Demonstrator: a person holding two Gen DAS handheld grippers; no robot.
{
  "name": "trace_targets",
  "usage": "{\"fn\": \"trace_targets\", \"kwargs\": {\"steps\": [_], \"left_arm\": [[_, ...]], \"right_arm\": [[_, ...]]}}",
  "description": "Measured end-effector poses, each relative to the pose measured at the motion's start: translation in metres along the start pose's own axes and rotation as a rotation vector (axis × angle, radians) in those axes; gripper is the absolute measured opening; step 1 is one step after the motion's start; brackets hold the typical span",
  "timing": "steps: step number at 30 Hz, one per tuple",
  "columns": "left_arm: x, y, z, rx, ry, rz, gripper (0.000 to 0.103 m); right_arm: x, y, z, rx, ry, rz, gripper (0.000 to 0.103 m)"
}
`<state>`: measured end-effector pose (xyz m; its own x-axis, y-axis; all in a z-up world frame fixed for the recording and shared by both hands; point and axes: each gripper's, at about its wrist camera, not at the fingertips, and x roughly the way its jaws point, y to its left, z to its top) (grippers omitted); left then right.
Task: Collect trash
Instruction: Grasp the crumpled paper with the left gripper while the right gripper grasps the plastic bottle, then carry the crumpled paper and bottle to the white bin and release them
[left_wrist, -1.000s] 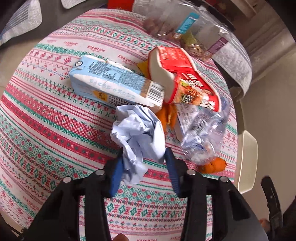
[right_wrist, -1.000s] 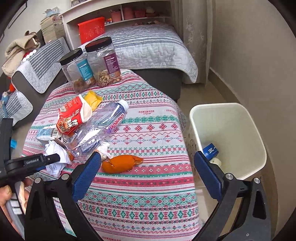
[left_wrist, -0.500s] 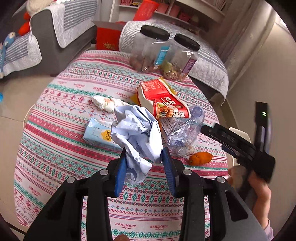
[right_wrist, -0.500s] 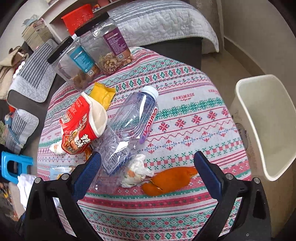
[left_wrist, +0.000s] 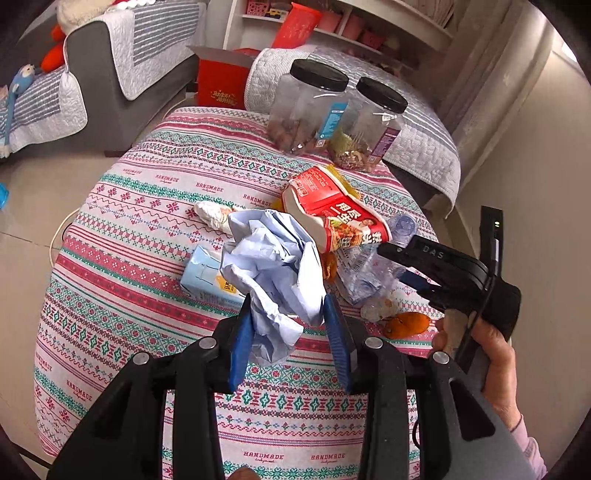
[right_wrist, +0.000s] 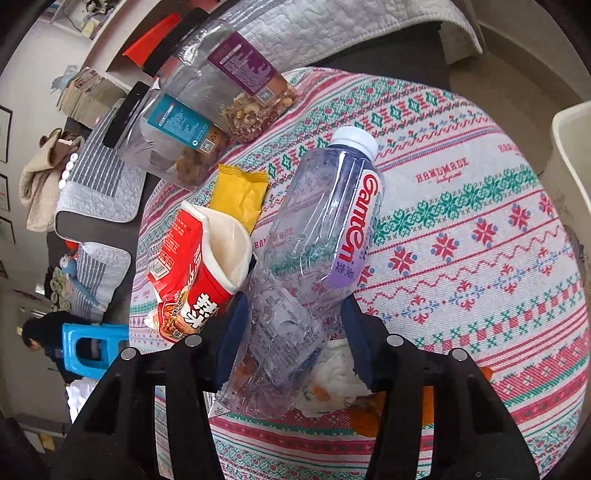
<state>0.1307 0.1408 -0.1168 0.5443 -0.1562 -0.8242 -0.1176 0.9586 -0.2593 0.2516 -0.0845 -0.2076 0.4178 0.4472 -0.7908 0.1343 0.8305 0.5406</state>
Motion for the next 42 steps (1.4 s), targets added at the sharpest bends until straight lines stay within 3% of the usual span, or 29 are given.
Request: {"fn": "trace_targets", "kwargs": {"steps": [11, 12, 13, 17, 19, 20, 21, 22, 23, 32, 38, 42], "left_arm": [[-0.008, -0.007, 0.006, -0.009, -0.075, -0.002, 0.037], [-0.008, -0.008, 0.006, -0.009, -0.079, 0.001, 0.037], [-0.009, -0.008, 0.006, -0.008, -0.083, 0.004, 0.037], [-0.010, -0.011, 0.005, -0.003, -0.089, 0.005, 0.037], [-0.011, -0.012, 0.005, 0.000, -0.089, 0.008, 0.037], [-0.011, -0.011, 0.004, -0.001, -0.088, 0.009, 0.038], [-0.011, -0.011, 0.004, -0.002, -0.085, 0.012, 0.038], [-0.011, -0.010, 0.004, -0.006, -0.083, 0.014, 0.038], [-0.012, -0.009, 0.004, -0.009, -0.084, 0.014, 0.038], [-0.020, 0.010, 0.005, -0.043, -0.093, 0.041, 0.038], [-0.023, 0.028, 0.009, -0.077, -0.095, 0.053, 0.038], [-0.024, 0.033, 0.010, -0.080, -0.098, 0.053, 0.038]], "right_arm": [[-0.068, 0.024, -0.020, -0.188, -0.137, 0.000, 0.039], [-0.074, 0.025, -0.024, -0.210, -0.143, 0.005, 0.020], [-0.079, 0.026, -0.026, -0.224, -0.141, 0.014, 0.009], [-0.090, 0.028, -0.033, -0.277, -0.134, 0.023, 0.006], [-0.088, 0.028, -0.037, -0.314, -0.097, 0.011, 0.012], [-0.084, 0.028, -0.038, -0.326, -0.065, 0.003, 0.027], [-0.081, 0.027, -0.040, -0.329, -0.034, -0.003, 0.057], [-0.078, 0.025, -0.042, -0.323, -0.016, -0.004, 0.068], [-0.076, 0.026, -0.045, -0.319, -0.003, 0.002, 0.072], [-0.019, 0.059, -0.070, -0.339, 0.168, -0.009, 0.076], [0.019, 0.061, -0.080, -0.307, 0.214, -0.068, 0.074], [0.027, 0.056, -0.078, -0.263, 0.205, -0.054, 0.062]]}}
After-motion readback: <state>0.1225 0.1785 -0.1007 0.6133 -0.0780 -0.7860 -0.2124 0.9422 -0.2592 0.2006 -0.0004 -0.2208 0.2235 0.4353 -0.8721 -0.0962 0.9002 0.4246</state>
